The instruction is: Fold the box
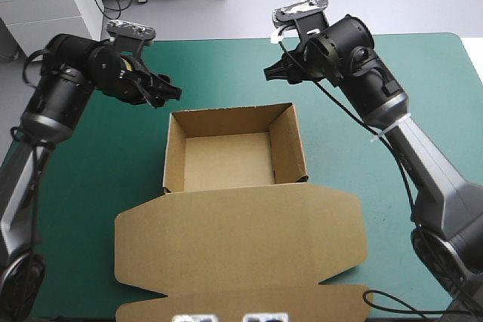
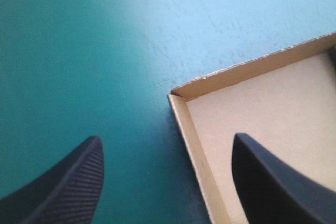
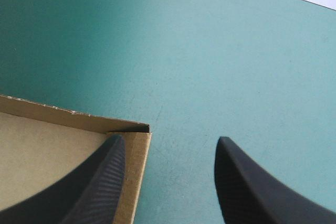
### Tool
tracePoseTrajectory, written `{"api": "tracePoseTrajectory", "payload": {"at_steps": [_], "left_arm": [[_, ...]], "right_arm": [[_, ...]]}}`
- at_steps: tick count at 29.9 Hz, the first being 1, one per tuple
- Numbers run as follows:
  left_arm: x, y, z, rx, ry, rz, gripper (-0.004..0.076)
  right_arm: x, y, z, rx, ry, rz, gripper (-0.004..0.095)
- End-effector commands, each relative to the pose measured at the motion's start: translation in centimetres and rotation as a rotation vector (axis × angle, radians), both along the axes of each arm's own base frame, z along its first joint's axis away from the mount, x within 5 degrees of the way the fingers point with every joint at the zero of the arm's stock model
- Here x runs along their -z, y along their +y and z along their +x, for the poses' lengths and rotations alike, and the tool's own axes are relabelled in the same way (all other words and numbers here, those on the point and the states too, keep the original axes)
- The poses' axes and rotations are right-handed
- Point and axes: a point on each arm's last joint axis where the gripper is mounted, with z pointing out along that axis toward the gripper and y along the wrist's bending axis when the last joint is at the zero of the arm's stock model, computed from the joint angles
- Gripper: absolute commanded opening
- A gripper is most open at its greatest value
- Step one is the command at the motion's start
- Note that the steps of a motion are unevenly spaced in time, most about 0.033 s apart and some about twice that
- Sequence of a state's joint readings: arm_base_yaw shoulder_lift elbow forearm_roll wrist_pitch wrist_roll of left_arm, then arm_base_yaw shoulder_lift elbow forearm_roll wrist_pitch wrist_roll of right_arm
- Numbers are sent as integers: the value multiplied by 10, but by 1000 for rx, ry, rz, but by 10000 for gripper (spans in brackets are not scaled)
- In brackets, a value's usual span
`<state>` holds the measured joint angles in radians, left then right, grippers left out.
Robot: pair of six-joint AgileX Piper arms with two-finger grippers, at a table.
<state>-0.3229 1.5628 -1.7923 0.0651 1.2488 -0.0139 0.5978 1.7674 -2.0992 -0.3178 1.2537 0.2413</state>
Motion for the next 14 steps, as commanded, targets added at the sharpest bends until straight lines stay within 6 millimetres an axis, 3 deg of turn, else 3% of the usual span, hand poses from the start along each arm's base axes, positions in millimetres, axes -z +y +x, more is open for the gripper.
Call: {"api": "tracePoseTrajectory", "payload": {"at_steps": [1,5,8,11,14], "left_arm": [[-48,17,-47,-9,-131,-17,488],[-76,32,-89,-2,-240,-46,428],[-87,41,-118,5,-296,-56,351],[-84,49,-142,8,-308,-64,272],[-66,56,-164,13,-277,-63,193]], "right_arm": [[-30,-15,-16,16,-93,30,485],[-23,-13,-14,24,-68,34,486],[-5,-12,-8,31,-5,22,485],[14,-13,-2,39,67,19,485],[35,-12,4,47,135,-2,485]]}}
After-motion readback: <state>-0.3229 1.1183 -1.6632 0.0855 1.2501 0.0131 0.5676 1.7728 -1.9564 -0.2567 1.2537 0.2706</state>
